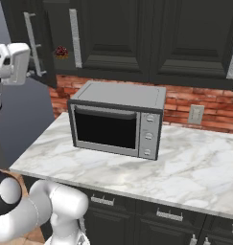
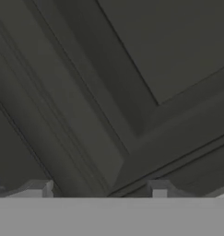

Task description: Pick the candle and candle from the dining table and place them in the open cabinet. Close the cabinet after placing the objects.

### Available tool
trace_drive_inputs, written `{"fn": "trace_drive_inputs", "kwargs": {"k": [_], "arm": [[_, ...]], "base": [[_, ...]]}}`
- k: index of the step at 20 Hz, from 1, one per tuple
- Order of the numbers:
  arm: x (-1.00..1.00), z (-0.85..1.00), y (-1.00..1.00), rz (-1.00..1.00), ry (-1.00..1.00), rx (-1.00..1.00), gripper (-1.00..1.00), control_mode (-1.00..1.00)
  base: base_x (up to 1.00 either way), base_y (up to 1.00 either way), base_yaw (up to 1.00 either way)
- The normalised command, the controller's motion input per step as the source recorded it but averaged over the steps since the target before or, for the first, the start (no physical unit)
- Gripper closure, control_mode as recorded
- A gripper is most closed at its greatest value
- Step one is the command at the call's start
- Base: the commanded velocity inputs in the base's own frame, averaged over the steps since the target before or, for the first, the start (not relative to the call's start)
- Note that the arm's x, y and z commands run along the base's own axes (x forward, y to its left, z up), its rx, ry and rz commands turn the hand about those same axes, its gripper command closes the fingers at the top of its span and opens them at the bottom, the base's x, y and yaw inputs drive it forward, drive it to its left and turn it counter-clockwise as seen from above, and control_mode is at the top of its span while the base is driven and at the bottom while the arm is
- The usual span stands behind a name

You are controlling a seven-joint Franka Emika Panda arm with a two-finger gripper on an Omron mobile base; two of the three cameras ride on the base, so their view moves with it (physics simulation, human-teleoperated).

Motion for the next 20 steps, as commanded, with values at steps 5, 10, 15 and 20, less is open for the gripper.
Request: {"fn": "trace_drive_inputs", "kwargs": {"k": [5,10,15,20], "arm": [[0.44,0.0,-0.62,0.0,0.0,0.19,-1.0,-1.0],[0.5,0.0,-0.68,0.0,0.0,0.21,-1.0,-1.0],[0.46,0.0,-0.61,0.0,0.0,0.18,-1.0,-1.0],[0.37,0.0,-0.49,0.0,-0.02,0.14,-1.0,-1.0]], "base": [[0.0,0.0,0.0],[0.0,0.0,0.0],[0.0,0.0,0.0],[0.0,0.0,0.0]]}}
